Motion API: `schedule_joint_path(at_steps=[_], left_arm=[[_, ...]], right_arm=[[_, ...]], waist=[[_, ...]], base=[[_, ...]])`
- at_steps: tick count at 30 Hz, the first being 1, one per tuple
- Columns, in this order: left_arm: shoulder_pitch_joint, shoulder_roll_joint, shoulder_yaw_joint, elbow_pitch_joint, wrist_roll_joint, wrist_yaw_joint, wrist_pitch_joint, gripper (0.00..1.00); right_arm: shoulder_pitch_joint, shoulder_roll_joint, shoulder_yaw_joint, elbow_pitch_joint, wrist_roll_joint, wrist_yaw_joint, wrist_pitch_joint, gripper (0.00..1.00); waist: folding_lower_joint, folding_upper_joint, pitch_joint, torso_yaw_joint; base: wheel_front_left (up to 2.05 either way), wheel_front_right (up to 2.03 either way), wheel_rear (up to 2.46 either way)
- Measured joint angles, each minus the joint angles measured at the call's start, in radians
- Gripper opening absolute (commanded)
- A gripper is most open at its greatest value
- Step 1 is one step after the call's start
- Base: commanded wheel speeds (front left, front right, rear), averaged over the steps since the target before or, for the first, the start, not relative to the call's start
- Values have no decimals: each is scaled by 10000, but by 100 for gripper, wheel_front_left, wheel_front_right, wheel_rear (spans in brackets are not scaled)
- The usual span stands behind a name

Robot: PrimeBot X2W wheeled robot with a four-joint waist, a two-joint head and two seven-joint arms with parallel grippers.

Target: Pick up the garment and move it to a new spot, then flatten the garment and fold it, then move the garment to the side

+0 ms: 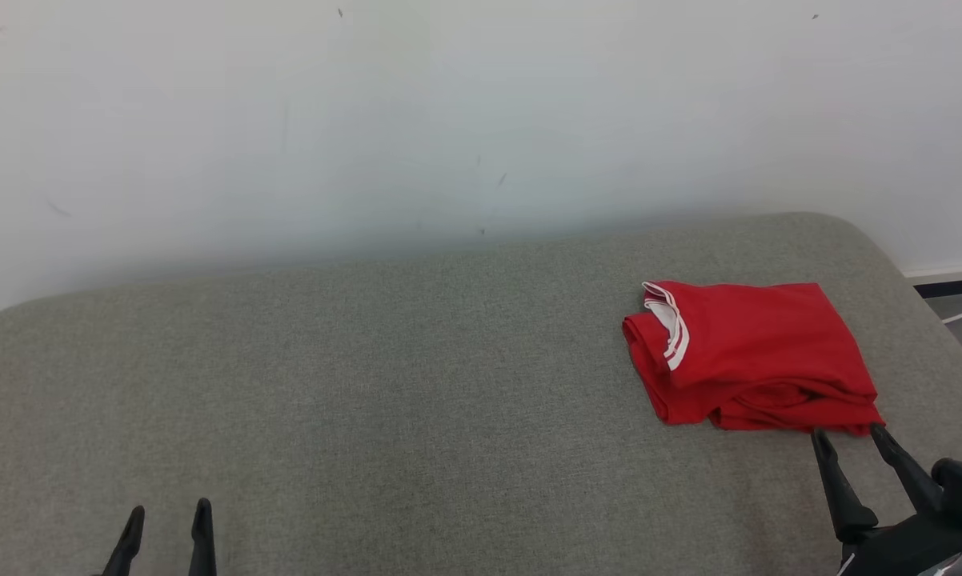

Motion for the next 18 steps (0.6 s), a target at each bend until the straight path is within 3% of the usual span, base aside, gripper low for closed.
schedule_joint_path(at_steps=[18], left_arm=[[2, 4, 286, -211, 577, 0, 761, 100]], right_arm=[[367, 748, -1124, -305, -1565, 0, 81, 100]], waist=[[0, 0, 88, 164]], base=[[0, 0, 0]])
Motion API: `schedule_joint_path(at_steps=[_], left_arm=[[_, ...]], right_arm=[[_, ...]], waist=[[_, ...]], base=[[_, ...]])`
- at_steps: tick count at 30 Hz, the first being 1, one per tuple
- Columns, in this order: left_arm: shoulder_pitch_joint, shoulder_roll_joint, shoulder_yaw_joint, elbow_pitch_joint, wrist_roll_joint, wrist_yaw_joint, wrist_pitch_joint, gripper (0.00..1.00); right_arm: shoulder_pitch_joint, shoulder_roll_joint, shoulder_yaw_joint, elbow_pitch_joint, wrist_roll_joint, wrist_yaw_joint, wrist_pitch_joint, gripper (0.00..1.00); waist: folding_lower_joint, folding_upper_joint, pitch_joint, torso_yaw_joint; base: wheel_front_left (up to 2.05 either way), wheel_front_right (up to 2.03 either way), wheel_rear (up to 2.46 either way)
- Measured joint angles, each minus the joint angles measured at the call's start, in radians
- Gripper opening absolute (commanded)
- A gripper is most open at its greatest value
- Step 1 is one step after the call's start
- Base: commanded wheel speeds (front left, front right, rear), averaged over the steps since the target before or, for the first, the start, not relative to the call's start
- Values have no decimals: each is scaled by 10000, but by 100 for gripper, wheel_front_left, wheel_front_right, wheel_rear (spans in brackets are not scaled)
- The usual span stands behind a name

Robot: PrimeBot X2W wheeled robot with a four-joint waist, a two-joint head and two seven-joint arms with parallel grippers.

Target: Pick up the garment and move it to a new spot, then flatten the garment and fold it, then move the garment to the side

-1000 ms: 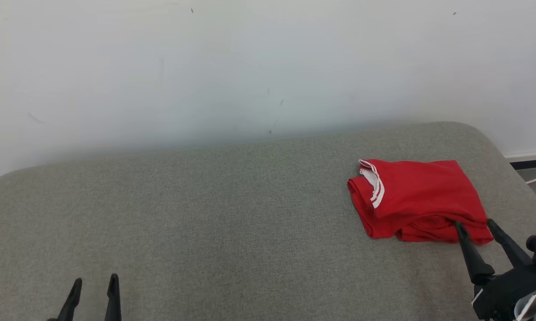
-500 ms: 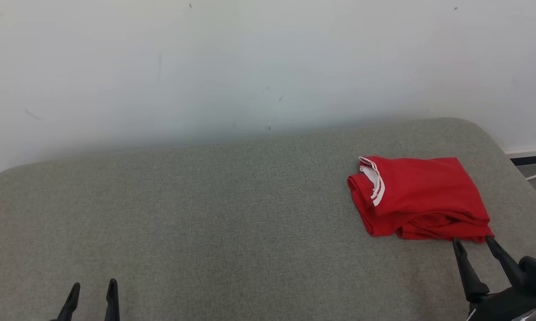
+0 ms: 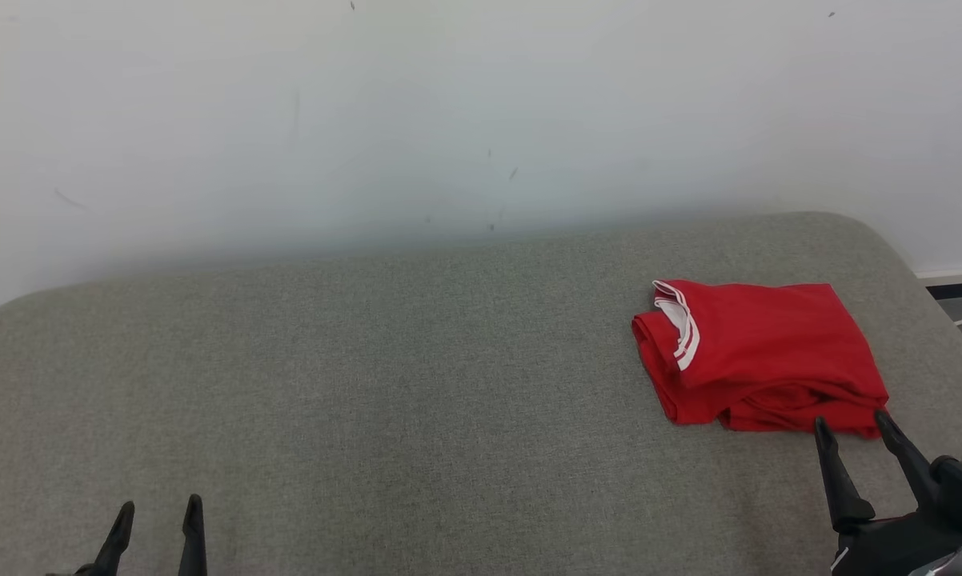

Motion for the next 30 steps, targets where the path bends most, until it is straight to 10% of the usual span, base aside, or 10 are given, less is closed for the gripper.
schedule_joint_path(at_steps=[27, 28, 30], left_arm=[[-1, -61, 123, -499, 84, 0, 336, 100], [-1, -61, 121, -510, 84, -2, 337, 0], [19, -142, 96, -330, 79, -12, 337, 0]], right_arm=[[392, 546, -1039, -997, -1103, 0, 802, 100], [396, 562, -1066, -1014, -1147, 0, 830, 0], [444, 685, -1003, -874, -1149, 8, 826, 0]], waist=[[0, 0, 3, 16], [0, 0, 1, 19], [0, 0, 0, 20]], base=[[0, 0, 0], [0, 0, 0], [0, 0, 0]])
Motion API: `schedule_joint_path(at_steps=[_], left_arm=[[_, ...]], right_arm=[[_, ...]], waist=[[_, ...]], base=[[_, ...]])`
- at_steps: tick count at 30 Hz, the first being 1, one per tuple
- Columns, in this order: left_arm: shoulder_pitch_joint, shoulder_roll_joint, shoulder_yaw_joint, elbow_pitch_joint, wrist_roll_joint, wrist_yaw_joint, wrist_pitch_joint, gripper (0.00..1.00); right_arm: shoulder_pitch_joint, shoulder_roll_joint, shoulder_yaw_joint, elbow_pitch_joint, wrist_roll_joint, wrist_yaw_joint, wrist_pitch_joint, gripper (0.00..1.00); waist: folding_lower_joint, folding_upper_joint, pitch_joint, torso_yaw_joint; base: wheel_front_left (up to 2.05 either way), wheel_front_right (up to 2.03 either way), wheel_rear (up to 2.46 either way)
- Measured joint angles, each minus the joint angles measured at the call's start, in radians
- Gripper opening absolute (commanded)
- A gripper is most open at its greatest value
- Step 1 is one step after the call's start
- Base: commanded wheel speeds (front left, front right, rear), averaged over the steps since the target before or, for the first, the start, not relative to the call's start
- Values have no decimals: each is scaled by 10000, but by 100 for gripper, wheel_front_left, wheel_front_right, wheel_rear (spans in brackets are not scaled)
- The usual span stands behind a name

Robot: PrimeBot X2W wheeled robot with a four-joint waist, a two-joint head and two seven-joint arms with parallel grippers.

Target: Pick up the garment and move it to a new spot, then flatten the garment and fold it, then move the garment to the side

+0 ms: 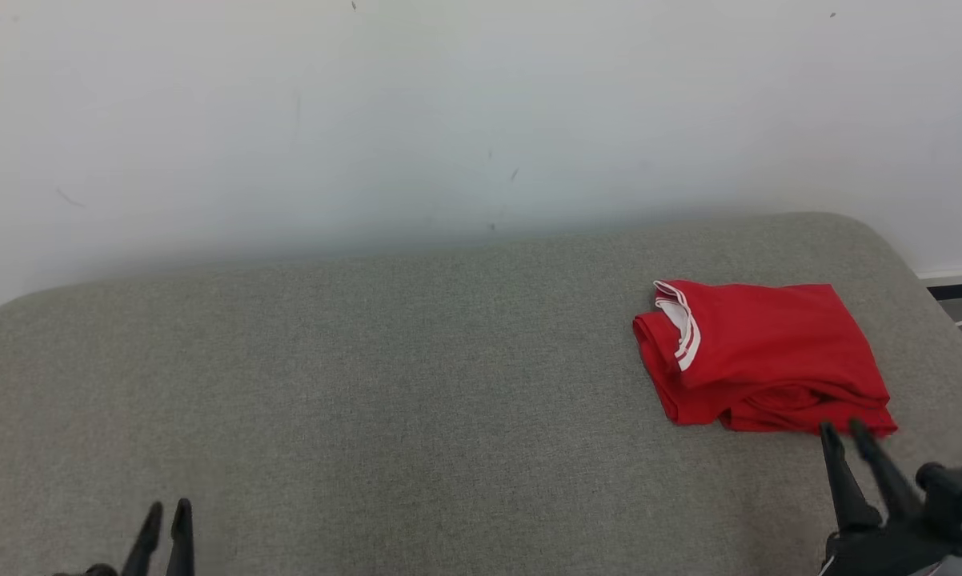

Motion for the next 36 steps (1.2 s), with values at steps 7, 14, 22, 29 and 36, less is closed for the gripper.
schedule_joint_path(at_steps=[7, 14, 22, 29, 36], left_arm=[[185, -372, -150, 539, -111, -13, 44, 0], [138, -485, 90, 734, -880, -188, 211, 0], [71, -589, 272, 892, -2080, -366, 405, 0], [-153, -731, 479, 1085, -3108, -539, 541, 0], [-349, -849, 677, 1220, -4008, -719, 690, 0]], right_arm=[[524, 566, 205, 535, 81, 19, 82, 0], [487, 748, -71, 581, 859, 188, 278, 0], [298, 976, -357, 679, 1793, 370, 531, 0], [267, 1202, -581, 828, 2633, 548, 750, 0], [74, 1423, -803, 899, 3438, 715, 945, 0]], waist=[[0, 0, 10, 2], [0, 0, 79, 16], [1, 0, 145, 32], [0, 1, 202, 46], [1, 0, 259, 59]], base=[[0, 0, 0], [0, 0, 0], [0, 0, 0], [0, 0, 0], [0, 0, 0]])
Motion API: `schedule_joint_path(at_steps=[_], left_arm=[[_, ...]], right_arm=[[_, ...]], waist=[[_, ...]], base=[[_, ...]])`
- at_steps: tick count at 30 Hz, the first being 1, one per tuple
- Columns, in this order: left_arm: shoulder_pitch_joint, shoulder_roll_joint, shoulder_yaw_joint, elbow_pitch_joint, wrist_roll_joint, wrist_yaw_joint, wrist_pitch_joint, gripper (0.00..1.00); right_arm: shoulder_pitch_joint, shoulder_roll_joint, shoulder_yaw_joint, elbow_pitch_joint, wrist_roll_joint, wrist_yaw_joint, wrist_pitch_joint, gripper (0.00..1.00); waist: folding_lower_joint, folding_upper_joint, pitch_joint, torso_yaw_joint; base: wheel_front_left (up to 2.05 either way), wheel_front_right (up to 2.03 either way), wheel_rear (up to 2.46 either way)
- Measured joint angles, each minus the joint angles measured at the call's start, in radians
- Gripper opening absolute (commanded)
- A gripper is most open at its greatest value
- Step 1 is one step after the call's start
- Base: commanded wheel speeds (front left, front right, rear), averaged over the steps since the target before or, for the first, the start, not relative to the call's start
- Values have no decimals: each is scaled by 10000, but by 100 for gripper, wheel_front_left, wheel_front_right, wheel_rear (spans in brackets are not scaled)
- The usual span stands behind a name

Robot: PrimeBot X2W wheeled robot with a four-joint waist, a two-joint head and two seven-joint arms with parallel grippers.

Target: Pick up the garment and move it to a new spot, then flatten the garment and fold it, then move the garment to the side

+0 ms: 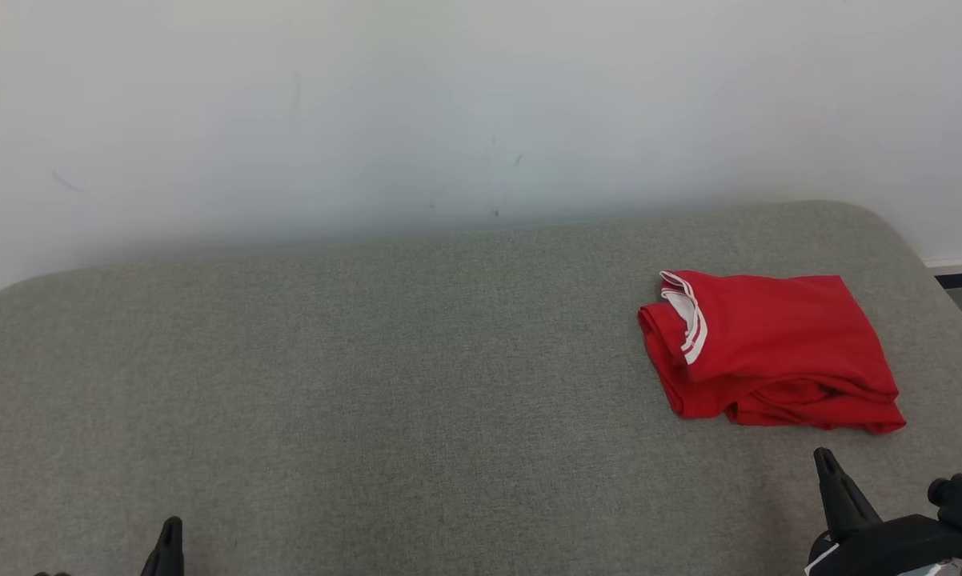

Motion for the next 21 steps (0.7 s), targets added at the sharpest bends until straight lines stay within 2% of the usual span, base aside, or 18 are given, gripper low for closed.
schedule_joint_path(at_steps=[21], left_arm=[[-531, -343, 533, 577, -2911, -523, 454, 0]], right_arm=[[-413, 637, -685, 307, 2439, 527, 548, 0]], waist=[[0, 0, 170, 40]], base=[[0, 0, 0]])
